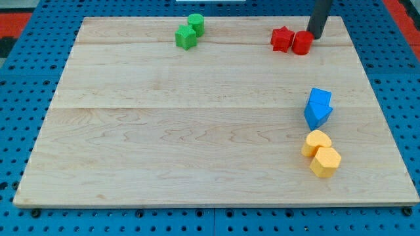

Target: Place the red blocks on top of the cube

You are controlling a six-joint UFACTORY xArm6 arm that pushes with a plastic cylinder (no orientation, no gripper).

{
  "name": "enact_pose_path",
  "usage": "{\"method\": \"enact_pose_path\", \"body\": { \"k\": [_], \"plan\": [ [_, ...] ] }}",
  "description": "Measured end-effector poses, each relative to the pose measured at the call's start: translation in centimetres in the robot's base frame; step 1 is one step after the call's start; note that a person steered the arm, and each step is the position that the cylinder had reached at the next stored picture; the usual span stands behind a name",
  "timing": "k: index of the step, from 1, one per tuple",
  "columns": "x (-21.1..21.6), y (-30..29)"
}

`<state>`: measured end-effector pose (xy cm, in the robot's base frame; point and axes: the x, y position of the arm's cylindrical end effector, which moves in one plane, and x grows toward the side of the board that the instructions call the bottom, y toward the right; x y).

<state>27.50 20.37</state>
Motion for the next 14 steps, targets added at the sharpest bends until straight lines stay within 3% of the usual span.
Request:
{"method": "enact_pose_path", "body": {
  "k": [2, 3, 5, 7, 10, 12, 13, 14],
  "plan": [
    [6.9, -0.6],
    [6.0, -0.3],
    [-1.6, -3.1],
    [5.5, -4.7],
    [8.1, -4.5],
    [-4.2, -4.5],
    [-7.2, -8.1],
    [-5.5, -11.4]
  ]
}}
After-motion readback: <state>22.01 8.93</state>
